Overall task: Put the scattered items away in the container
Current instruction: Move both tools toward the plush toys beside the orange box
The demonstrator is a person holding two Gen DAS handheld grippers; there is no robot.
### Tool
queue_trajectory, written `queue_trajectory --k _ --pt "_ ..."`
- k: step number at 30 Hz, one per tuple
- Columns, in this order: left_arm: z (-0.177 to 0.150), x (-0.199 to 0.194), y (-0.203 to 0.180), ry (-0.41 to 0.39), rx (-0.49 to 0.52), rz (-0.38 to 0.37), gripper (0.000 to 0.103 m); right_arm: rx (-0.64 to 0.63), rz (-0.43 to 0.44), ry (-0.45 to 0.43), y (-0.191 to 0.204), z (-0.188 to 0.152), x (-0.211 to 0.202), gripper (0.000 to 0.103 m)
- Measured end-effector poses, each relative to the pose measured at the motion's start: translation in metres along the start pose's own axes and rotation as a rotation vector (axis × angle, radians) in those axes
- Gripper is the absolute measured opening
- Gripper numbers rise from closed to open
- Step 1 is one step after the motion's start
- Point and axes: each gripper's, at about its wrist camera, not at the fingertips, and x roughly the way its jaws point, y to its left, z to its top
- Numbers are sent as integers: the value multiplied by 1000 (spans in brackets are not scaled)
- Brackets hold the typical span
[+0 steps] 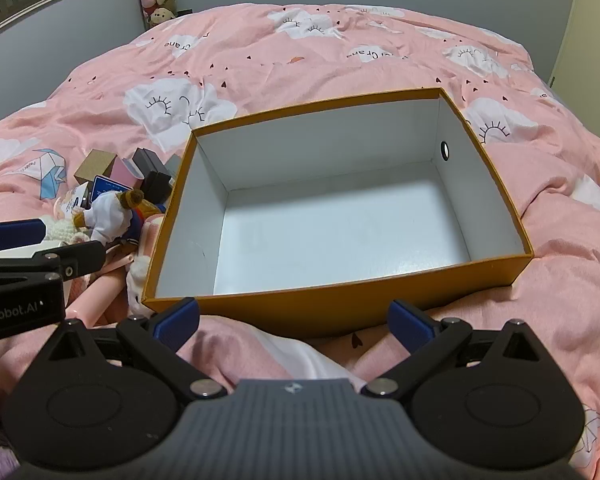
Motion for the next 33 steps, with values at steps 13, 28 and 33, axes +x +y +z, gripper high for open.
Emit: queue_trajectory --k 13,28,33 --pt "-1 0 0 6 0 2 79 7 10 10 1 3 3 101" --pt "4 4 21 -5 -55 20 79 -65 132 -94 7 15 -1 101" --pt "11 8 35 35 -59 26 79 -59 275 -76 8 28 8 101"
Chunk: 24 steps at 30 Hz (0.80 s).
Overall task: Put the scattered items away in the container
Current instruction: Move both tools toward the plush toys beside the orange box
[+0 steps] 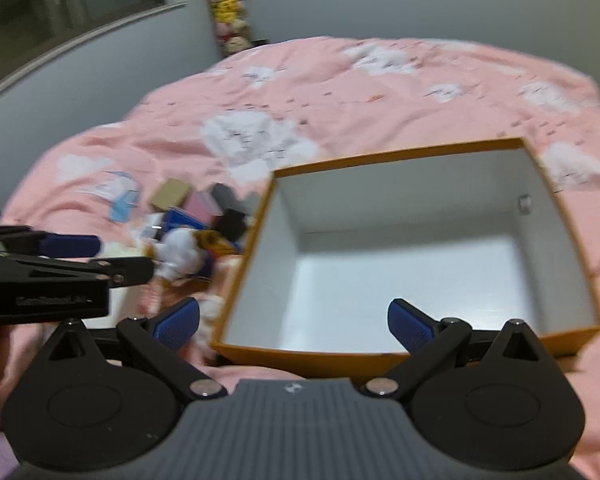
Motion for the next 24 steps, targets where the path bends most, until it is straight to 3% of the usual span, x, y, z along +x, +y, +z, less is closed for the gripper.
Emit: queue_trajectory --k 4,8,15,24 --pt "4 8 10 31 1 -4 79 -54 -2 13 9 5 12 98" --pt "8 17 20 68 4 -49 79 -86 4 55 12 12 28 71" --pt "24 38 18 83 69 -45 79 -102 -3 99 8 30 59 61" --pt "35 89 9 207 125 -55 79 -71 22 147 1 44 92 60"
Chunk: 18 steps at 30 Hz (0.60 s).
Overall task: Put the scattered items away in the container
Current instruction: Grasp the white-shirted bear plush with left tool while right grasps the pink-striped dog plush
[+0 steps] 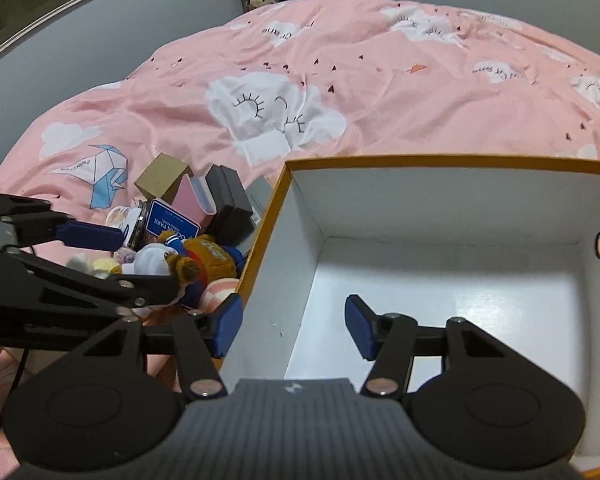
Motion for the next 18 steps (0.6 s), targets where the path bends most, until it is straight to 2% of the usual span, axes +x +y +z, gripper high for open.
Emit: queue_trajectory --k 4,8,11,18 --pt "2 16 1 57 3 11 69 6 18 23 -2 1 9 60" --pt "1 29 4 102 -17 -10 58 13 30 39 -5 2 17 60" --pt "1 30 5 97 -30 -24 52 13 40 48 -5 2 21 60" --pt "-3 12 9 32 -57 -28 47 -8 69 28 0 2 17 60"
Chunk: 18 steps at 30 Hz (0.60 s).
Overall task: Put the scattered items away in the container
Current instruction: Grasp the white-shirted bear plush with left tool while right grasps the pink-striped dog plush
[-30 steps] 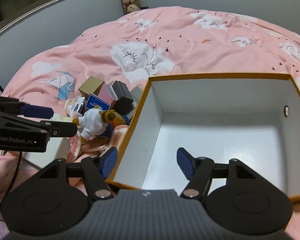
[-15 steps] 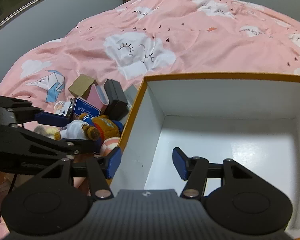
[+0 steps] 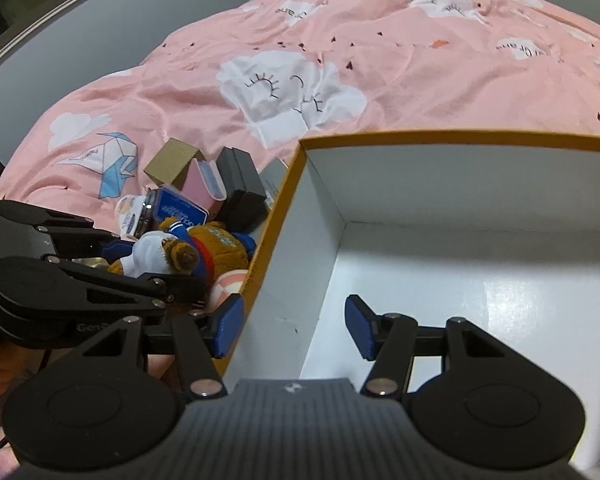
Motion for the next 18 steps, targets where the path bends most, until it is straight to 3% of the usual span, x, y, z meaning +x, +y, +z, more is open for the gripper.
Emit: queue_trajectory --k 4,10,15,18 --pt "1 -21 7 -57 -31 -21 47 -50 36 -15 8 2 -6 56" --pt "2 -53 17 -165 -64 -13 47 -231 99 20 29 15 -4 53" --pt "-5 -54 22 -182 -92 9 47 -431 113 101 50 25 12 54" --pt "-12 -54 24 -185 -99 10 47 -573 84 135 63 29 22 61"
